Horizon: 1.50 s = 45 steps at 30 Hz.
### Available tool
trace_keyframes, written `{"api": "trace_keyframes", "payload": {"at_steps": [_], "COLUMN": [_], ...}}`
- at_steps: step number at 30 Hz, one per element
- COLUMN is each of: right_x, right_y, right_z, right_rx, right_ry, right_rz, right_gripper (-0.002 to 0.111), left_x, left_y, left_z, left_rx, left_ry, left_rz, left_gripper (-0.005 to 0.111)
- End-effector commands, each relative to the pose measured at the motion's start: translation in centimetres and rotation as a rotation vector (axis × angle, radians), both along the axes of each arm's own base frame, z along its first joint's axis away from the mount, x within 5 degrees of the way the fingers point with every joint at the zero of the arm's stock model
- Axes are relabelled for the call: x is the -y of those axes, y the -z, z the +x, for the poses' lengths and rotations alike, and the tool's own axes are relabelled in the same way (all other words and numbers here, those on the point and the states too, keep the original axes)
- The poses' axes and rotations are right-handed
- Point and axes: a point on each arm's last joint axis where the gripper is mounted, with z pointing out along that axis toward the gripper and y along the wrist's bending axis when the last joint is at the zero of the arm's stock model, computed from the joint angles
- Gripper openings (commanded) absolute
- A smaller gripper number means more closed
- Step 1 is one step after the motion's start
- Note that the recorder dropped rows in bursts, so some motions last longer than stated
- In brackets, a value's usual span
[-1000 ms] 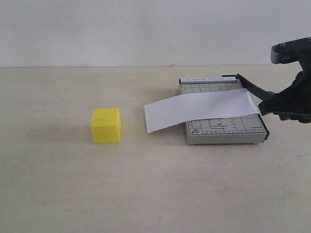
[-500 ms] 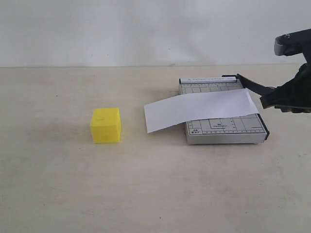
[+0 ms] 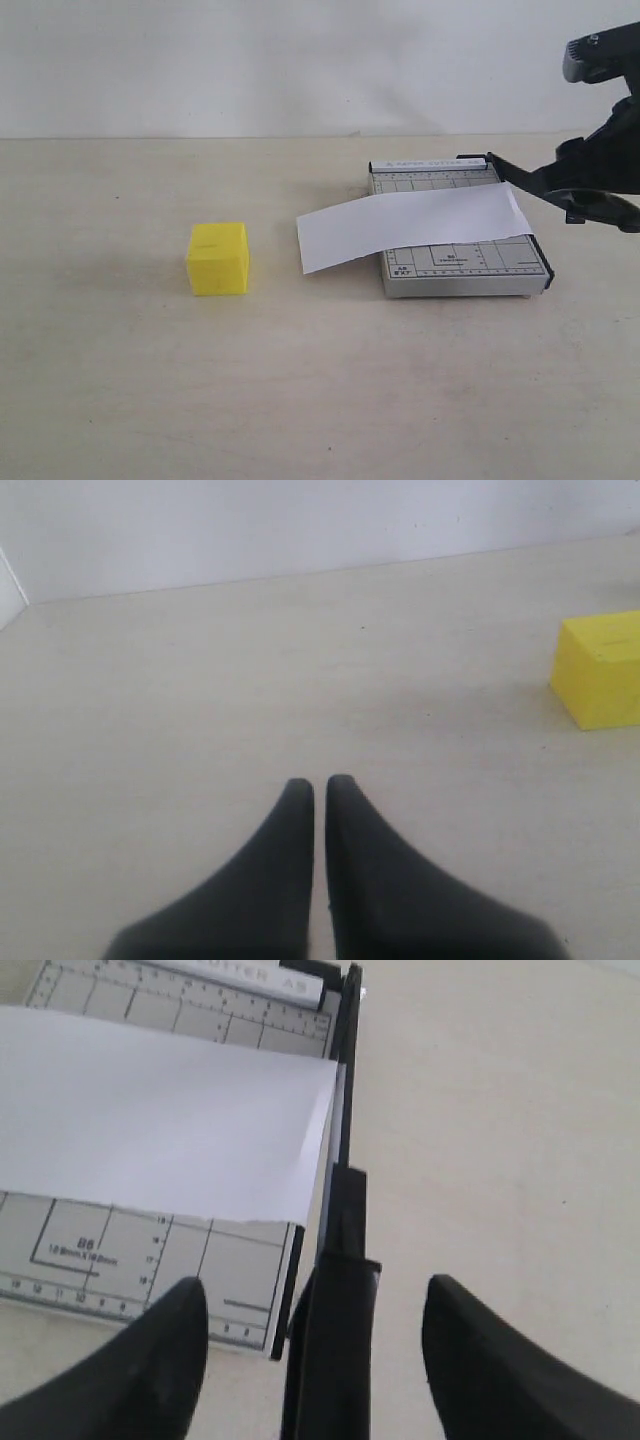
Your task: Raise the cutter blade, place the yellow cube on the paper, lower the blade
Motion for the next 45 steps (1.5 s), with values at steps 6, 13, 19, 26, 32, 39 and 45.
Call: {"api": "trace_keyframes", "payload": {"at_steps": [6,13,19,26,32,39,45], "right_x": [0.4,1.2,1.9,2.1,2.0,2.0,2.0], "right_y": [-0.5,2.0,1.3,0.8,0.6,0.6,0.6], "right_z": [-6.5,-14.3,-17.0,-17.9,-17.8,-17.8,-17.8], "right_rx": [0.320,0.502,0.519,0.552,0.575,0.575,0.575], "right_ry": [-0.038,-0.004,0.099,0.110,0.105,0.105,0.105], "right_rz": [0.108,0.263,0.389,0.421,0.427,0.427,0.427], "right_gripper": [0.058,0.058,0.058,0.058,0.058,0.058,0.058], "left_x": [0.0,0.0,0.0,0.0,0.0,0.0,0.0], "left_y": [-0.1,-0.1,-0.1,-0.1,-0.1,-0.1,-0.1], "left_z": [0.0,0.0,0.0,0.0,0.0,0.0,0.0], "left_rx": [0.013,0.013,0.013,0.013,0.013,0.013,0.013], "left_ry": [-0.005,-0.005,-0.005,-0.005,-0.005,-0.005,-0.005], "left_rz": [-0.011,-0.011,-0.011,-0.011,-0.011,-0.011,-0.011], "left_gripper": [0.004,0.004,0.004,0.004,0.004,0.004,0.004]}}
